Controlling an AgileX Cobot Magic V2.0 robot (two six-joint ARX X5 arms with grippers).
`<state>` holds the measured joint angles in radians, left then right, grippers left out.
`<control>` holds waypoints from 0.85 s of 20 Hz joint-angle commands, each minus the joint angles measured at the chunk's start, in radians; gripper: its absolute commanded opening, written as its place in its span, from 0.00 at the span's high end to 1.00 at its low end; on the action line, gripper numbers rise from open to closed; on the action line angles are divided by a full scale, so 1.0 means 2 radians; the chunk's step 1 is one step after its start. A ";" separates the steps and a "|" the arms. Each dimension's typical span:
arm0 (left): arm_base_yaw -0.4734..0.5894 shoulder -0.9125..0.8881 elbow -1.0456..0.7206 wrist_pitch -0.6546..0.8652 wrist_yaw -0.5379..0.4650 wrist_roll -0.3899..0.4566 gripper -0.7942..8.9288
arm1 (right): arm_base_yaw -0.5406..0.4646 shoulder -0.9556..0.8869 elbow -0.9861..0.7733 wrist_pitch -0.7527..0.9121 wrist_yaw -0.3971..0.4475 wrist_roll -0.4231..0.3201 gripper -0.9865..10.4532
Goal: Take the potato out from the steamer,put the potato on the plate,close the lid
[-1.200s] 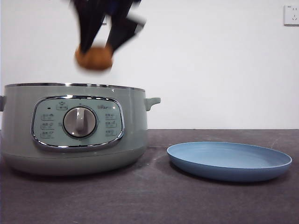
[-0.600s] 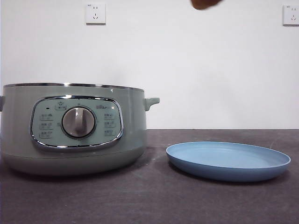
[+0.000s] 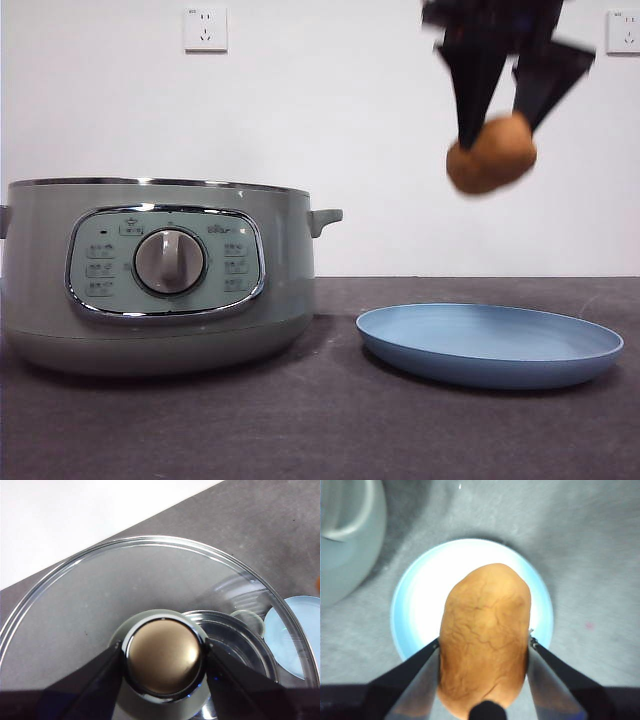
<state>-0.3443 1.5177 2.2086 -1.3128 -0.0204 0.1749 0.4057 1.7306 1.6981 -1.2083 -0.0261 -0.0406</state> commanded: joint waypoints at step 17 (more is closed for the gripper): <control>0.000 -0.004 0.006 0.023 0.002 0.005 0.93 | 0.001 0.026 -0.261 0.240 -0.039 0.012 0.90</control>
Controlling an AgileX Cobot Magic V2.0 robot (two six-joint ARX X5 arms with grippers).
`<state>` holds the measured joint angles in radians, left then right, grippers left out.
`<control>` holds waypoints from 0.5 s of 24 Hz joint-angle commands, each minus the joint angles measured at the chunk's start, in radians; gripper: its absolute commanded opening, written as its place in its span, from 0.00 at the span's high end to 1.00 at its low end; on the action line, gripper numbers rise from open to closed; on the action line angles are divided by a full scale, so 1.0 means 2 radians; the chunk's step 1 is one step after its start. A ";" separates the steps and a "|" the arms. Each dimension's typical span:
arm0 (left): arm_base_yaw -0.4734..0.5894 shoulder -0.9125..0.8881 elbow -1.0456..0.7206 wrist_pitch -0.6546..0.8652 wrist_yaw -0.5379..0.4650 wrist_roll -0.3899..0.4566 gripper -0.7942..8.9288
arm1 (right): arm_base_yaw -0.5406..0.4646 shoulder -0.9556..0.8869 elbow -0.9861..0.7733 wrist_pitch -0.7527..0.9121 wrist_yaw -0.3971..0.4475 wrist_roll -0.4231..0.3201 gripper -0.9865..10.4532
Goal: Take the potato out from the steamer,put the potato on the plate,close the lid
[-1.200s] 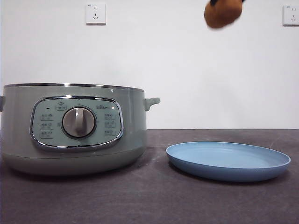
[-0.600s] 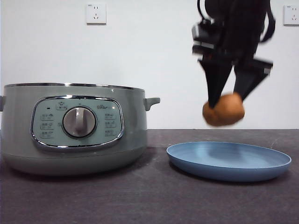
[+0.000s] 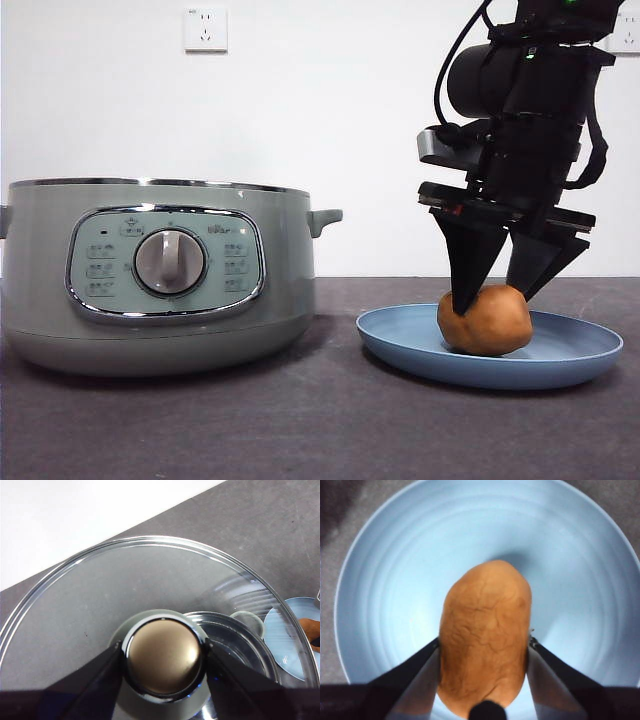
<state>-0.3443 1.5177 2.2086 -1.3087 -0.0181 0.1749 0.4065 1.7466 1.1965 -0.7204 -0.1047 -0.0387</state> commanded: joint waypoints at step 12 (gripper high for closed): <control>0.000 -0.004 0.006 0.022 0.000 0.005 0.93 | -0.004 -0.019 -0.003 -0.011 0.001 0.020 0.47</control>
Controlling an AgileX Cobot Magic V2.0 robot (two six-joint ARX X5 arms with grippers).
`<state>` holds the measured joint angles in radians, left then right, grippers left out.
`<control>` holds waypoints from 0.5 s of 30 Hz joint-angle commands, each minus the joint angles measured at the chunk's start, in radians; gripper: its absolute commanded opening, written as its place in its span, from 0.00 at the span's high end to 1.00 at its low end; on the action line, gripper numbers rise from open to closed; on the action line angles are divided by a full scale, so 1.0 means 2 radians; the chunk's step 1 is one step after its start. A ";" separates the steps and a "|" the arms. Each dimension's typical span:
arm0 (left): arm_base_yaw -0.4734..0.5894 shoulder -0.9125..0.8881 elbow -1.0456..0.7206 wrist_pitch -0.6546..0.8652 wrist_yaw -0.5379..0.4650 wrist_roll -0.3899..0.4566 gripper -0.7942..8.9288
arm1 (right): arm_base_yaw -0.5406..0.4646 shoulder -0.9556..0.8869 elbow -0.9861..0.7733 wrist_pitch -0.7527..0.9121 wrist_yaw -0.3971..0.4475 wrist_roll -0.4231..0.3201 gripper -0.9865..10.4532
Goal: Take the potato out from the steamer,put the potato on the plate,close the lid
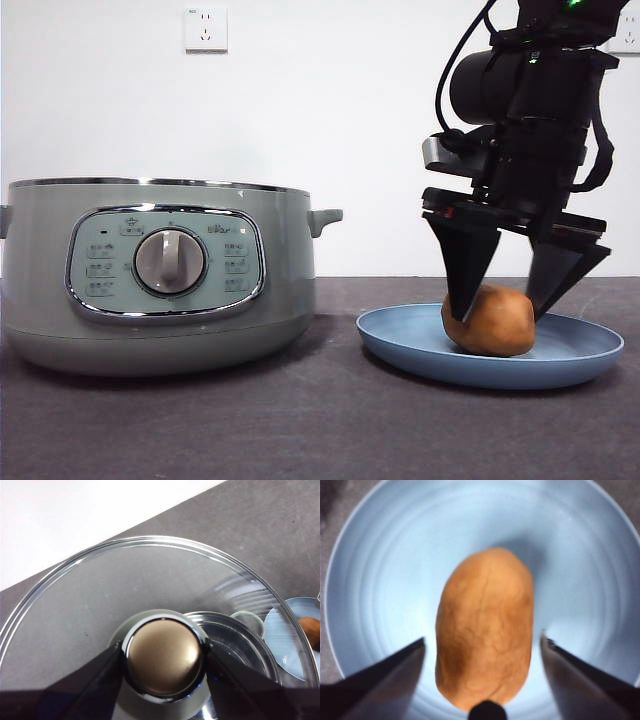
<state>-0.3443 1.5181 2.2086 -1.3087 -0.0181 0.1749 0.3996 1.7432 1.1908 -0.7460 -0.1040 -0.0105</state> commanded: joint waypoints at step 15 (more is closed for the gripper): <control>0.000 0.030 -0.009 0.036 0.080 0.033 0.93 | 0.000 -0.249 0.007 -0.012 0.003 0.024 0.47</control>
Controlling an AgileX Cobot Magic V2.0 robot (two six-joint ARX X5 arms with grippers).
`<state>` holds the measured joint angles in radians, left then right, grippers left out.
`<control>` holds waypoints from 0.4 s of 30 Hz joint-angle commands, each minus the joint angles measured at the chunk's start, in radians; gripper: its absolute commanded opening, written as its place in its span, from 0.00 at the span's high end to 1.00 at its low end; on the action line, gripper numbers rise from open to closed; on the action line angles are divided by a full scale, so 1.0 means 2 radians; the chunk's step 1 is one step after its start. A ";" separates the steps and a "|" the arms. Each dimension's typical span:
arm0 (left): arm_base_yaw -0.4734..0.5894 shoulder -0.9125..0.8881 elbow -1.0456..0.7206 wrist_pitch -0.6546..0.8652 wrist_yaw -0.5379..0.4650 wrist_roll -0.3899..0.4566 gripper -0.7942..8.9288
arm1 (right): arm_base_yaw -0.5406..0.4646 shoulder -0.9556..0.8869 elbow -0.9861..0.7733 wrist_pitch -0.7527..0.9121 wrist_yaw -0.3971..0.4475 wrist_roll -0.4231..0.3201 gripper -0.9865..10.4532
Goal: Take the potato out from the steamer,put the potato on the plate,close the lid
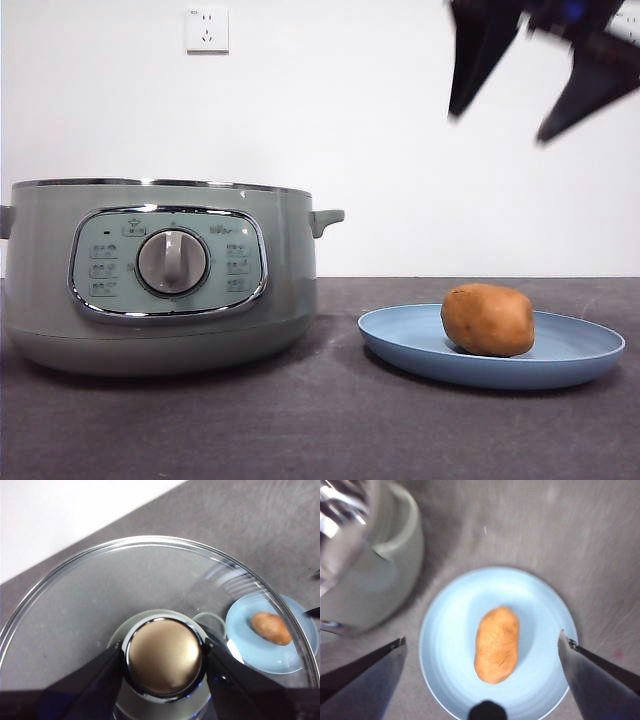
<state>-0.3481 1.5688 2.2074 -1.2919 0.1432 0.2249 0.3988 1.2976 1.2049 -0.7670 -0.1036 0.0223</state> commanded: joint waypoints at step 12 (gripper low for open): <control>0.002 0.006 -0.200 0.144 0.013 0.002 0.93 | 0.000 -0.144 0.000 -0.006 0.043 0.017 0.48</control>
<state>-0.3435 1.5913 1.8267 -1.0458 0.1650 0.2272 0.3988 1.0103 1.2060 -0.7788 -0.0303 0.0456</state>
